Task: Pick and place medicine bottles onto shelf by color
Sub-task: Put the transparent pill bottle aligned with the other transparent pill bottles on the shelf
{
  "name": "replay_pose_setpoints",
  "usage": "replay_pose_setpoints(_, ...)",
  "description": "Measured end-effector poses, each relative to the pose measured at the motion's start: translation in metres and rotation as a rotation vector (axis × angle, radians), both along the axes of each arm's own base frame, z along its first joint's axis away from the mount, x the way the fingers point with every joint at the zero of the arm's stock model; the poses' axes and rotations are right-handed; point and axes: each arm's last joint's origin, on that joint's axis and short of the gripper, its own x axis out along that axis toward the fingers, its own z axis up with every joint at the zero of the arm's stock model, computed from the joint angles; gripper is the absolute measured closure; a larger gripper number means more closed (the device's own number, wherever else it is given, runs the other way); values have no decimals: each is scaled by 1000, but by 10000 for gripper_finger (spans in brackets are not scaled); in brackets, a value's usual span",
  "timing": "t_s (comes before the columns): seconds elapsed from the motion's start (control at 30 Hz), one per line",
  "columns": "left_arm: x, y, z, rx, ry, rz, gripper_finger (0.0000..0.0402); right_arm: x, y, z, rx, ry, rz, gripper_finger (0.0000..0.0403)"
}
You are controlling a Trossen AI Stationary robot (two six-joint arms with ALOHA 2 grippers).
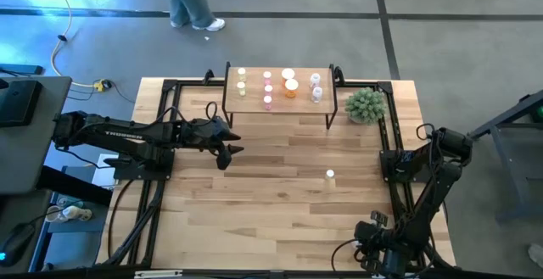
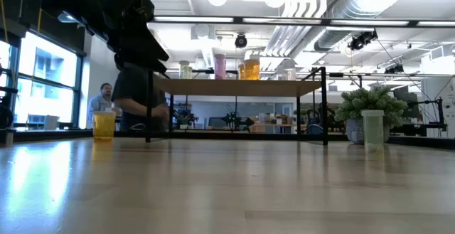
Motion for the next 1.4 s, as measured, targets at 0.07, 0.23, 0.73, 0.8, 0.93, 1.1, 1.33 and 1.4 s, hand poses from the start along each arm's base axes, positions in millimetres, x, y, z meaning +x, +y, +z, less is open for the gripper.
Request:
replay_pose_setpoints(0.07,0,0,0,0,0,0,195,0,0,0,-5,-15,-4,283)
replay_pose_setpoints(0.23,0,0,0,0,0,0,195,9,-1,1,7,-59,-37,275)
replay_pose_setpoints(0.73,0,0,0,21,7,-14,195,79,-51,16,-87,-196,-139,278)
replay_pose_setpoints(0.8,0,0,0,21,7,-14,195,89,-64,24,-101,-219,-148,278)
replay_pose_setpoints(0.93,0,0,0,21,7,-15,195,105,-96,44,-136,-265,-156,278)
replay_pose_setpoints(1.1,0,0,0,22,7,-15,195,119,-144,72,-182,-326,-189,278)
replay_pose_setpoints(1.33,0,0,0,57,18,-39,195,119,-211,108,-229,-401,-242,278)
replay_pose_setpoints(1.4,0,0,0,57,18,-39,195,117,-229,117,-246,-407,-247,278)
